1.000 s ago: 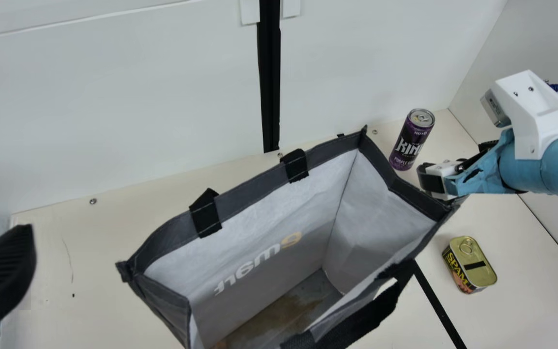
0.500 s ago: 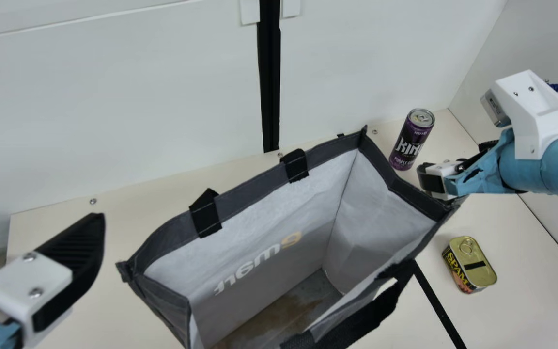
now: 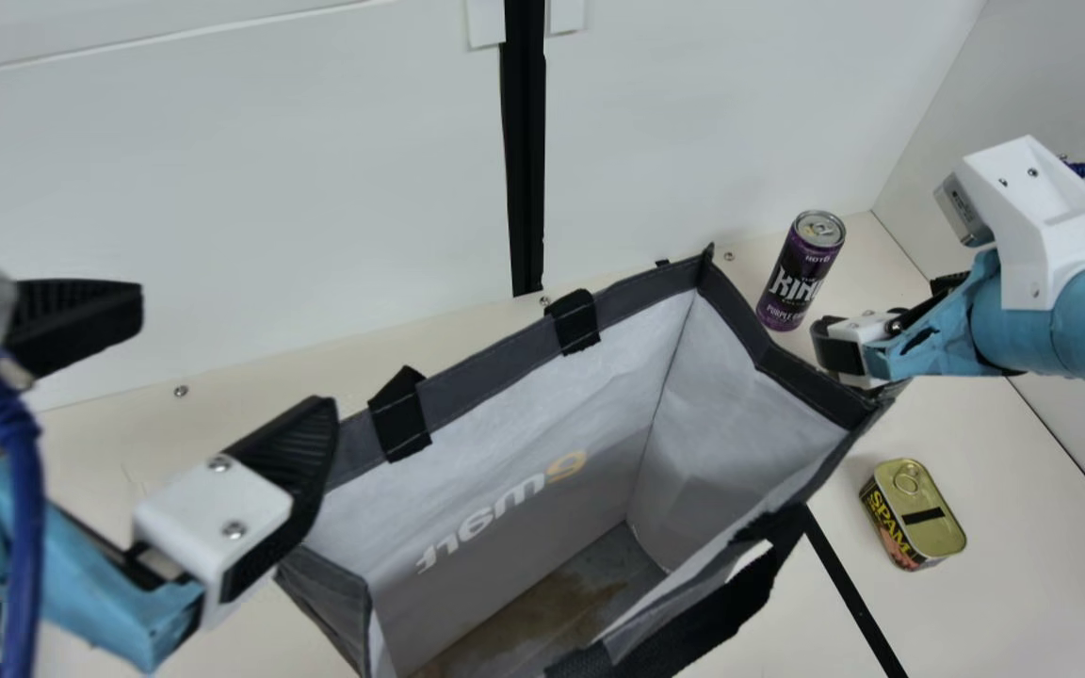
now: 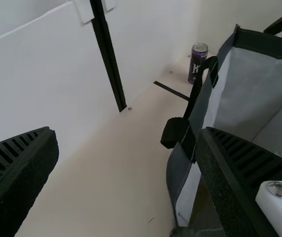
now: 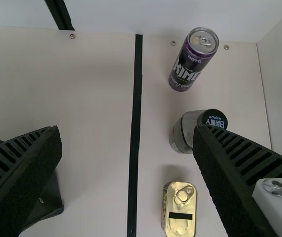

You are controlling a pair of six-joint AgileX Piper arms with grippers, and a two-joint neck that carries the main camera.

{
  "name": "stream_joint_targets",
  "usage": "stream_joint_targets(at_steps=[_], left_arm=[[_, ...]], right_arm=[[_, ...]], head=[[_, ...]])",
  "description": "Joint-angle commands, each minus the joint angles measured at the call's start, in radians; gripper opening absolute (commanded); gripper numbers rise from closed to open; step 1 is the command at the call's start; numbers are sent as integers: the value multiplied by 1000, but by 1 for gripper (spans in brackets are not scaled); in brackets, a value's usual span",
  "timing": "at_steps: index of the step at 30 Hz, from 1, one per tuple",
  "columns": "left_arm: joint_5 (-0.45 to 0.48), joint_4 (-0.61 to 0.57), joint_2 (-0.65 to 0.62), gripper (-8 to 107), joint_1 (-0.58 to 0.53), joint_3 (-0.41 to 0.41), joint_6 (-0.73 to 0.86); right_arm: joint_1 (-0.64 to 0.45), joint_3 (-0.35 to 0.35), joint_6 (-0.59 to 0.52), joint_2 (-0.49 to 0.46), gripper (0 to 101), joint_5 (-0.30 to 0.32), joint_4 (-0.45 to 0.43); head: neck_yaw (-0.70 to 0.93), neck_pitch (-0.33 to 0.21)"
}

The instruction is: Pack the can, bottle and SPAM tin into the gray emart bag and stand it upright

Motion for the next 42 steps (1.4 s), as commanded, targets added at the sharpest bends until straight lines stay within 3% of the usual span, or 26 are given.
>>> stream_joint_targets(at_steps=[1,5,17,42], left_arm=[[9,-4,26,90,-11,-29,-4],[27,-8,75,90,-32,-80,-9],[27,-39,165,90,-72,-128,-5],[27,-137,294,90,-125,-92,42]], right_arm=[[0,0,0,0,95,0,0],[0,0,0,0,95,0,0],[0,0,0,0,95,0,0],[0,0,0,0,95,0,-1]], head=[[-1,-23],[-1,-23],[-1,-23],[-1,-23]])
